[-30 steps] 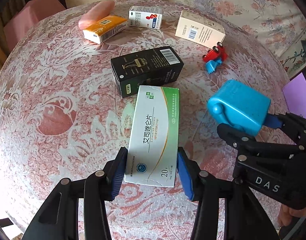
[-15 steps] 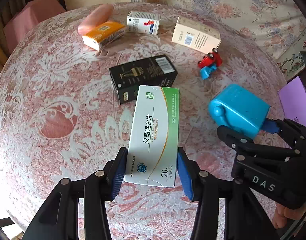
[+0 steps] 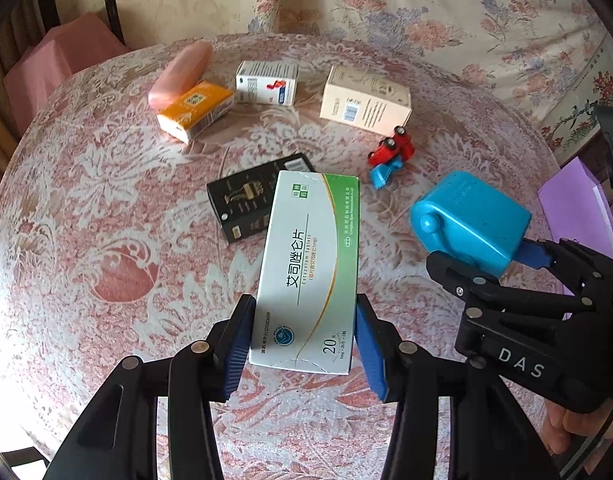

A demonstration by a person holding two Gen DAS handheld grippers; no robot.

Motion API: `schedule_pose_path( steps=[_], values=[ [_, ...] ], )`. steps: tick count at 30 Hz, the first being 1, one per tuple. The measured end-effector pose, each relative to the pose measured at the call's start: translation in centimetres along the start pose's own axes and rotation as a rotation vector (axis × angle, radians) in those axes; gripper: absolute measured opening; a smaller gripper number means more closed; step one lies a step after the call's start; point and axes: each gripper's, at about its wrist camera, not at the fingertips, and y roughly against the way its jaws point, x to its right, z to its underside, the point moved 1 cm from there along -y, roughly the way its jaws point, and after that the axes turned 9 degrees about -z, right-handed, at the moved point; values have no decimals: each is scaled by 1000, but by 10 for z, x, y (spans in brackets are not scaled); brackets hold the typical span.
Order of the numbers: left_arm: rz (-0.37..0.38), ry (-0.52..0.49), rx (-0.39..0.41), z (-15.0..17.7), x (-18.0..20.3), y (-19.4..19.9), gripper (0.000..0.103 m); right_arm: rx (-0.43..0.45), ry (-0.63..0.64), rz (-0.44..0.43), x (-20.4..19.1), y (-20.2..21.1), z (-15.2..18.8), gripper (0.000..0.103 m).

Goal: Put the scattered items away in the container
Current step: 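Lift the white-green box and blue toy and carry them toward the purple box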

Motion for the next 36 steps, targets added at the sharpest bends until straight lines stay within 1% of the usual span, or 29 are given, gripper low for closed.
schedule_pose_path(
  steps=[14, 36],
  values=[
    [-2, -30, 38, -13, 10, 18, 49, 38, -42, 10, 21, 24, 0, 72],
    [38, -117, 86, -32, 54, 39, 49, 91, -130, 44, 74, 62, 9, 72]
  ],
)
